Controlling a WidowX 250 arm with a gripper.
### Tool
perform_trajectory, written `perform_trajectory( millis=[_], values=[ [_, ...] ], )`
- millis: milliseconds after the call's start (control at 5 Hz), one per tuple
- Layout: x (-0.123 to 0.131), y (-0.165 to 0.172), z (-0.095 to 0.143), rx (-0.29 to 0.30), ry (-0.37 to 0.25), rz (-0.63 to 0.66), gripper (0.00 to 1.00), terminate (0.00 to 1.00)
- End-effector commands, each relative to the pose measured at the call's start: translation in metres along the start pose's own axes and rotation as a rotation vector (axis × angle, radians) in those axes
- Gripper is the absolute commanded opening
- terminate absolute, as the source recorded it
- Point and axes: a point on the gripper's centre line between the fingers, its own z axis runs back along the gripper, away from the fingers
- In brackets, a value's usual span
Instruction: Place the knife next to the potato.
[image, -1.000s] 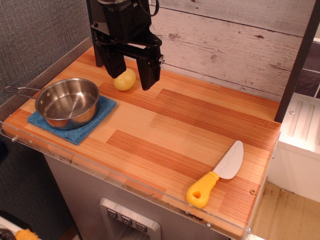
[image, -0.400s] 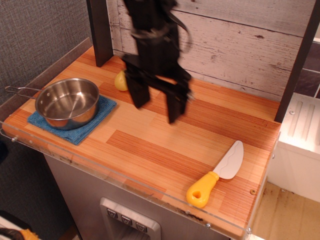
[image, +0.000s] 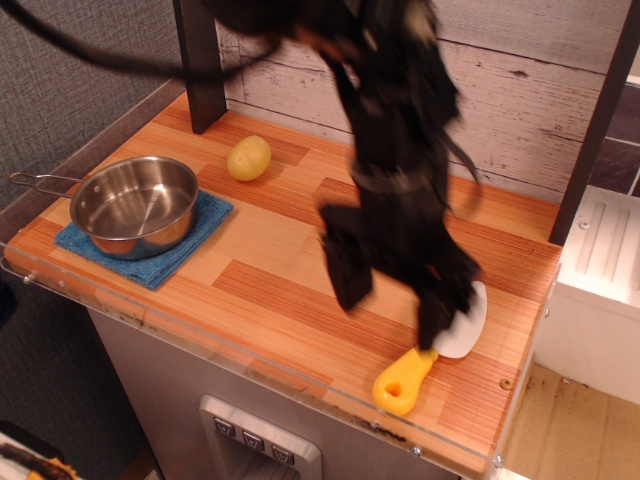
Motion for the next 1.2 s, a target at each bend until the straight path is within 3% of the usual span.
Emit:
perform_trajectory(
  millis=[0, 200, 400, 600, 1000],
  values=[
    [0.003, -0.020, -0.040, 0.047, 0.030, -0.032, 1.00, 0.00],
    [-0.001, -0.017, -0.059, 0.073, 0.082, -0.061, 1.00, 0.00],
    [-0.003, -0.017, -0.063, 0.078, 0.101, -0.084, 1.00, 0.00],
    [-0.003, -0.018, -0.061, 0.086, 0.087, -0.106, 0.00, 0.00],
    [-0.001, -0.021, -0.044, 0.037, 0.076, -0.158, 0.00, 0.00]
  ],
)
